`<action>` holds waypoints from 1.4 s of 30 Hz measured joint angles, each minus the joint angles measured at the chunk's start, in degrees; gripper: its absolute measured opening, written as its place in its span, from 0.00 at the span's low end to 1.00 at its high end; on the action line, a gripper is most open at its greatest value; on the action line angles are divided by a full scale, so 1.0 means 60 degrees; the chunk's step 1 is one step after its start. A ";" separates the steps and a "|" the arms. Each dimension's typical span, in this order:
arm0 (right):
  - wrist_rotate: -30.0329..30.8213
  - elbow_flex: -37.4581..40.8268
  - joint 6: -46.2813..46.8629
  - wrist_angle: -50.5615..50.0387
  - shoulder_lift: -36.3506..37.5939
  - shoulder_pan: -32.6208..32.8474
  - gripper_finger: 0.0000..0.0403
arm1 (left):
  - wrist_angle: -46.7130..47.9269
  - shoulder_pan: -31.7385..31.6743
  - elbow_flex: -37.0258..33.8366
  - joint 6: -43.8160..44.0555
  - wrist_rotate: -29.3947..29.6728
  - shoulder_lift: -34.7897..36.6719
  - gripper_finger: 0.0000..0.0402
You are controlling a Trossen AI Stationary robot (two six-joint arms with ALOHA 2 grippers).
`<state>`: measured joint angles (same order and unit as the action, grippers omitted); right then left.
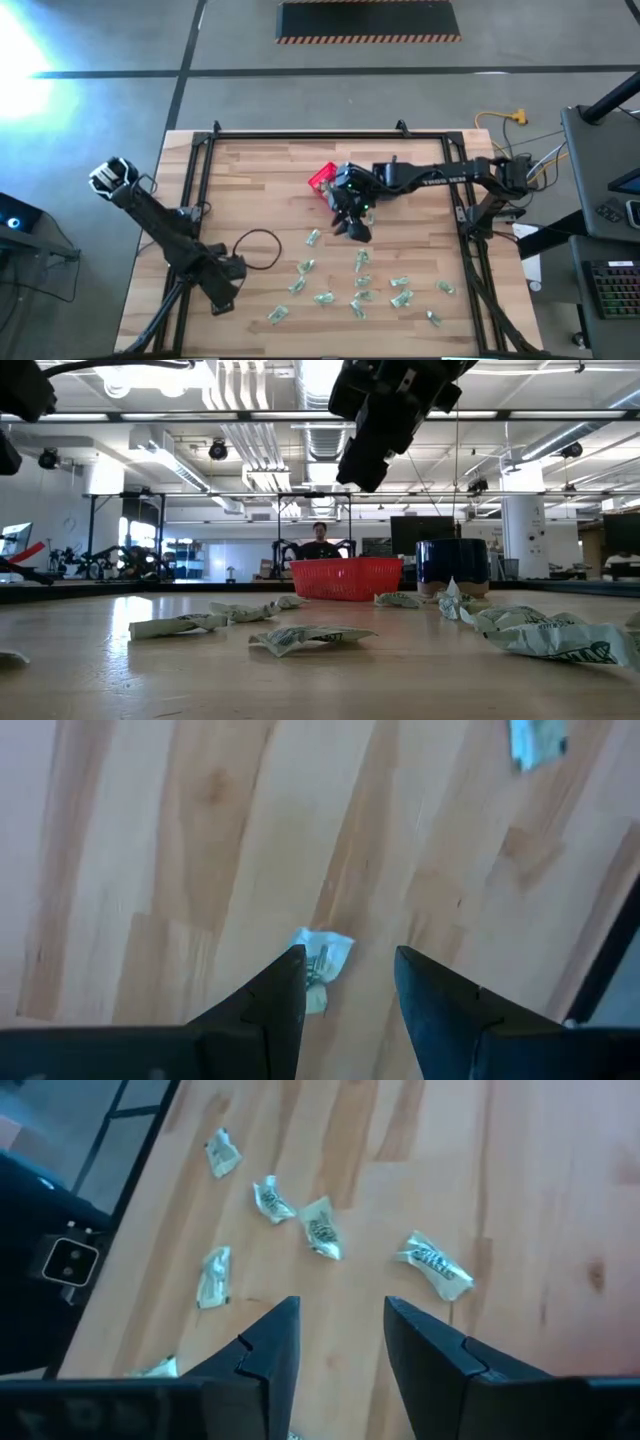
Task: Pick and place Stevia / Truvia into bins
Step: Put the stevia packet into the red basket
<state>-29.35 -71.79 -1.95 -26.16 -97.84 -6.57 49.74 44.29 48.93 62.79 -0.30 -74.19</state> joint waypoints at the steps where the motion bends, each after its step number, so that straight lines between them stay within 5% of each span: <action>1: 0.0001 0.0000 0.0003 -0.0002 0.0000 0.0035 0.34 | -0.0014 0.0067 -0.0035 -0.0017 -0.0003 -0.0060 0.34; 13: -0.0072 0.0036 0.0192 -0.0005 0.0000 0.0213 0.30 | -0.0881 0.0581 -0.1101 0.0203 -0.0058 -0.0498 0.34; 23: -0.0111 0.0050 0.0435 0.0016 0.0000 0.0250 0.29 | -0.3105 0.0583 -0.2166 0.0255 -0.0066 -0.0743 0.34; 42: -0.0116 0.0051 0.0759 0.0008 0.0000 0.0325 0.24 | -0.3289 0.0784 -0.2724 0.0226 -0.0095 -0.0926 0.31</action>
<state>-30.04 -71.48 2.60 -26.11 -97.84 -4.62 30.00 48.99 32.58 64.14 -0.86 -79.75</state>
